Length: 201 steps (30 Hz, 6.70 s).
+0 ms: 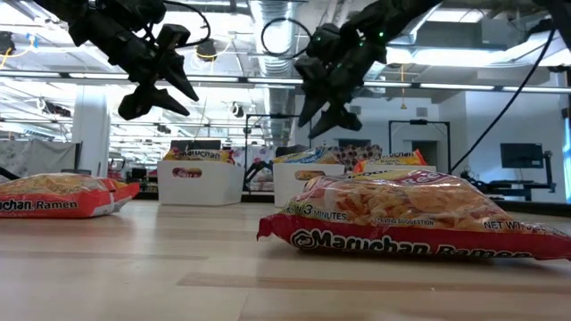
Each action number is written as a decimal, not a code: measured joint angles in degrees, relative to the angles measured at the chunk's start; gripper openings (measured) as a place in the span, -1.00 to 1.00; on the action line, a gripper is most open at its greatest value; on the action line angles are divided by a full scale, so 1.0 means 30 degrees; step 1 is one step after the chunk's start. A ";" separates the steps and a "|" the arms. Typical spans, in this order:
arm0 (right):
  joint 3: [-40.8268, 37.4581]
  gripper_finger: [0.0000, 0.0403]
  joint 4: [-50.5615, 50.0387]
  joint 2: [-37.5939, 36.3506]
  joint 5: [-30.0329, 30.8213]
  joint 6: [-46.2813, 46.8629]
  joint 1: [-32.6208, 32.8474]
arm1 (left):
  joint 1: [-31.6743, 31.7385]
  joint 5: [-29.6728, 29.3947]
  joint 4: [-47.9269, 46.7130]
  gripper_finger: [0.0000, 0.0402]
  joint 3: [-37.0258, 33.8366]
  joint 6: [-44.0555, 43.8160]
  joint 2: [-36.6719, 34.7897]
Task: Sort Maruchan noodles
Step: Put the top blue noodle pack into the top middle white bin, then put the orange noodle pack into the top right white bin
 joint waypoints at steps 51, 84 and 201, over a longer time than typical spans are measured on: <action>0.0030 -0.07 0.1284 0.0995 -0.1577 0.0625 -0.1217 | 0.0226 0.0689 0.0097 -0.31 0.0000 0.0164 -0.0033; 0.0113 -0.07 -0.0479 -0.5519 -0.0373 0.3325 0.7811 | -0.2433 0.1479 -1.0858 -0.31 0.1712 0.6111 -0.0146; 0.0051 -0.07 0.9173 0.2284 -0.1468 -0.2372 0.6006 | -0.8075 0.0688 -0.0600 -1.00 0.1450 0.5695 0.3366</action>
